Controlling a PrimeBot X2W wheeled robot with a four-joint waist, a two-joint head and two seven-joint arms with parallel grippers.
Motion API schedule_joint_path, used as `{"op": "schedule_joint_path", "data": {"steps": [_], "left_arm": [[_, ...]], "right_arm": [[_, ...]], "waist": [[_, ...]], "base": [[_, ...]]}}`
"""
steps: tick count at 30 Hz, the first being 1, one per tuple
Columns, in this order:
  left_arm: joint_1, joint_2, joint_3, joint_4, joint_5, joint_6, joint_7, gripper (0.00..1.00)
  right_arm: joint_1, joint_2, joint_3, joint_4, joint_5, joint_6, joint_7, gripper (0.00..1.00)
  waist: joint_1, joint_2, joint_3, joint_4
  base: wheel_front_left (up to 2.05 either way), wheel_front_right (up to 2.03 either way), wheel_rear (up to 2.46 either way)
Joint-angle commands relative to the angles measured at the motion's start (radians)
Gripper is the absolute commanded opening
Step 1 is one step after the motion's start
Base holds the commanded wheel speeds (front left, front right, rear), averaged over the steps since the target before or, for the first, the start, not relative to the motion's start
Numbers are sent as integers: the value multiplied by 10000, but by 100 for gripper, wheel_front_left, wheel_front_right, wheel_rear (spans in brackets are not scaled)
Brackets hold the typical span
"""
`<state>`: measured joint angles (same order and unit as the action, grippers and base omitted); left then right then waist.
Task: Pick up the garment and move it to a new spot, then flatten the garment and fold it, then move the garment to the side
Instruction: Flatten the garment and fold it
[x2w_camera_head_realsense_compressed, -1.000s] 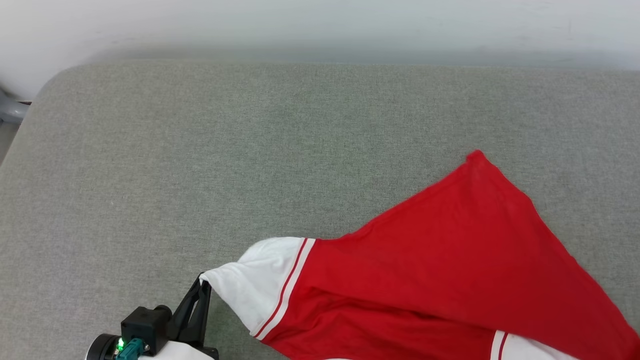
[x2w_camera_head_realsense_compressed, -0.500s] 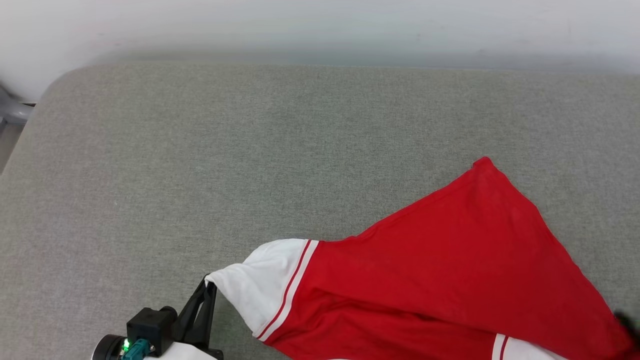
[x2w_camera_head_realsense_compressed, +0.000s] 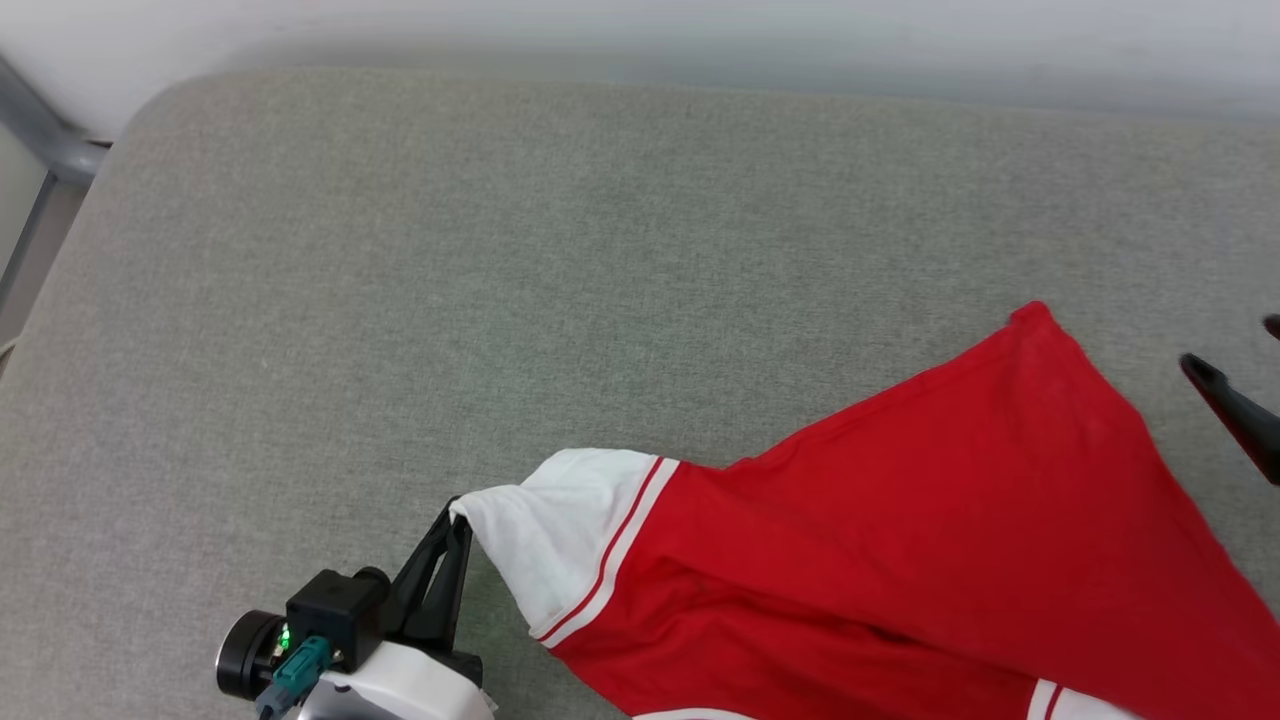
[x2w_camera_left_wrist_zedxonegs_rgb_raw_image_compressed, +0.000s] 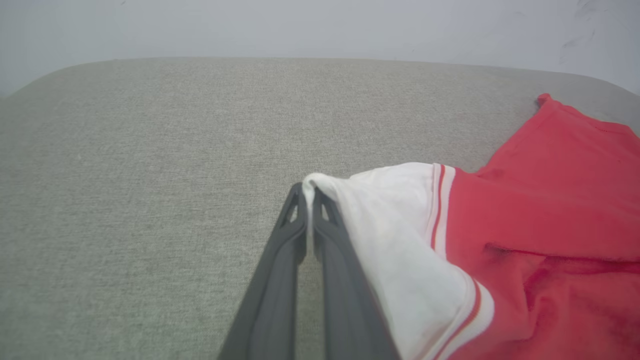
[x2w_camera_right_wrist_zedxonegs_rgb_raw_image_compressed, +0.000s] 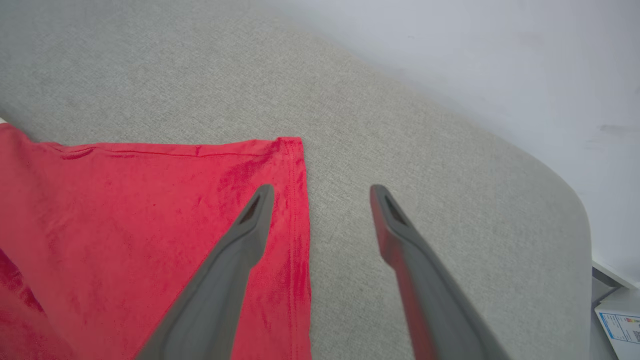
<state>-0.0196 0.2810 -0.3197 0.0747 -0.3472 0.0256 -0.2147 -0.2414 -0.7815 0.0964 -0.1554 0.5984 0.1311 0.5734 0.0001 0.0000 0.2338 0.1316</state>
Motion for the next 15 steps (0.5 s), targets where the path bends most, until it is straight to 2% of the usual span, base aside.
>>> {"op": "schedule_joint_path", "data": {"steps": [1, 8, 15], "left_arm": [[-160, -23, -31, -25, 62, -28, -43, 0], [-504, -203, -227, 2, 149, -54, -137, 0], [-952, -444, -491, 115, 198, -190, -256, 0]], "right_arm": [[-509, -110, 383, 165, -30, -8, 287, 100], [-3070, -50, 2828, 1965, 150, -8, 2046, 100], [-4613, 372, 3839, 4309, 220, -8, 2289, 100]], "waist": [[-1, 0, 163, 152], [-1, 0, 591, 508], [-1, 0, 1125, 997]], "base": [[0, 0, 0], [0, 0, 0], [0, 0, 0]]}}
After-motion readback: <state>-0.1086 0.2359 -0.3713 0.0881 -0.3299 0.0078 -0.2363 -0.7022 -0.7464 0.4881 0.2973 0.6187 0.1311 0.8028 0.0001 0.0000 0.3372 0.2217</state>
